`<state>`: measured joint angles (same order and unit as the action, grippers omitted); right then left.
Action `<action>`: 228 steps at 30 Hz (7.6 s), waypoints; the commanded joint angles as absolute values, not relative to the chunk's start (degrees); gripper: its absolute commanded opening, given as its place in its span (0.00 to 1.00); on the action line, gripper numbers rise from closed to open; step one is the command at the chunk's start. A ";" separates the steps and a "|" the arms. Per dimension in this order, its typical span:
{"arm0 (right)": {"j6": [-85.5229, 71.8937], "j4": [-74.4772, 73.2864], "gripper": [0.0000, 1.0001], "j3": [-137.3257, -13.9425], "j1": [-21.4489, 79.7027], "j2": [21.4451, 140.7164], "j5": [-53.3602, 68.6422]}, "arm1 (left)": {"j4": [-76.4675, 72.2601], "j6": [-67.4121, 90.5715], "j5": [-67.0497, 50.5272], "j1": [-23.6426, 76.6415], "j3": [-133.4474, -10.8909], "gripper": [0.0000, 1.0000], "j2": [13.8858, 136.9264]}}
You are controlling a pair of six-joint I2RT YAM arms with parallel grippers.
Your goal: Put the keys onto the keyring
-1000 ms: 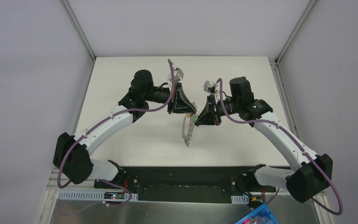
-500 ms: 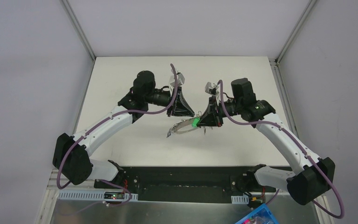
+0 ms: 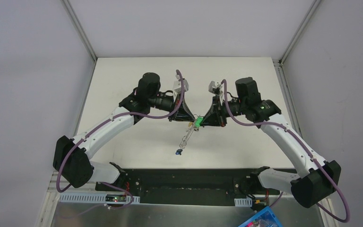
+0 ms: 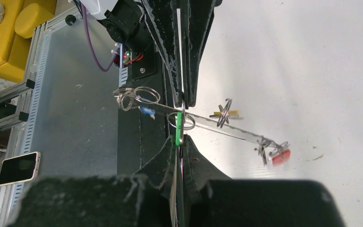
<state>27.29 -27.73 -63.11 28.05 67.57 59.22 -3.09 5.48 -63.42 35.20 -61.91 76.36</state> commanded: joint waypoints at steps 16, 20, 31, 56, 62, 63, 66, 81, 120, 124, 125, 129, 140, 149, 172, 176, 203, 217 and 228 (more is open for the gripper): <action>28.82 -27.74 0.00 -66.23 27.50 71.26 47.23 | 16.20 -13.61 -54.00 35.25 -66.88 0.25 74.13; 29.98 -27.88 0.00 -64.94 25.61 72.60 43.26 | 20.49 -16.31 -48.65 34.42 -67.55 0.39 73.68; 33.68 -29.62 0.00 -61.74 24.06 76.09 34.46 | 21.68 -17.93 -36.69 31.85 -63.56 0.75 68.61; 27.81 -31.78 0.00 -75.90 23.86 89.03 26.35 | 25.02 -8.60 -13.65 27.38 -68.03 0.89 66.91; 24.24 -30.68 0.00 -83.59 23.86 94.81 24.54 | 27.43 -7.20 -13.34 25.32 -69.43 0.89 67.04; 23.99 -30.56 0.00 -84.02 23.87 95.26 24.30 | 27.57 -7.15 -13.35 25.12 -69.37 0.89 66.86; 23.00 -29.15 0.00 -83.06 23.97 95.91 24.89 | 27.93 -7.36 -13.04 24.65 -68.89 0.89 66.18; 19.16 -23.64 0.00 -71.78 30.89 94.18 30.23 | 29.97 -7.45 -13.14 23.99 -68.91 0.90 64.16; 16.61 -18.72 0.11 -64.85 37.03 104.29 40.13 | 33.15 -9.76 -8.82 23.47 -68.38 0.90 61.71; 17.10 -19.58 0.16 -64.33 37.53 106.53 40.60 | 33.29 -9.84 -8.87 23.48 -68.30 0.90 61.62; 17.39 -20.16 0.21 -64.34 37.53 106.78 40.70 | 33.31 -9.96 -8.76 23.47 -68.19 0.90 61.59; 19.47 -22.55 0.45 -65.37 37.53 105.23 40.03 | 33.02 -10.49 -8.19 23.47 -67.73 0.90 60.86; 24.35 -25.71 0.57 -68.56 32.90 96.64 35.87 | 32.01 -11.39 -7.18 23.47 -66.81 0.91 59.25; 23.73 -23.10 0.55 -68.99 31.00 101.51 30.22 | 31.37 -10.99 -7.19 23.47 -66.54 0.91 59.02; 23.09 -28.42 0.55 -81.11 22.98 116.64 19.91 | 30.52 -12.75 -5.68 23.50 -64.94 0.91 58.69; 22.06 -28.56 0.56 -83.42 20.60 117.89 18.00 | 30.26 -12.99 -5.13 23.47 -64.32 0.91 58.50; 14.16 -17.56 1.00 -73.45 13.19 87.06 13.46 | 17.57 -10.22 -2.97 20.01 -59.14 0.99 56.95; 9.23 -9.69 1.00 -57.96 7.46 68.16 14.43 | -5.49 -0.18 -5.40 17.49 -45.23 0.99 55.39; 8.40 -5.03 1.00 -48.78 7.25 59.77 12.69 | -3.10 -8.08 -8.86 17.49 -40.69 0.99 48.45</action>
<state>9.17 -9.98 -51.75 7.31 62.50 12.64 -5.28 -3.05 -6.48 17.91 -39.42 52.58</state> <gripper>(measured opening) 0.994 0.990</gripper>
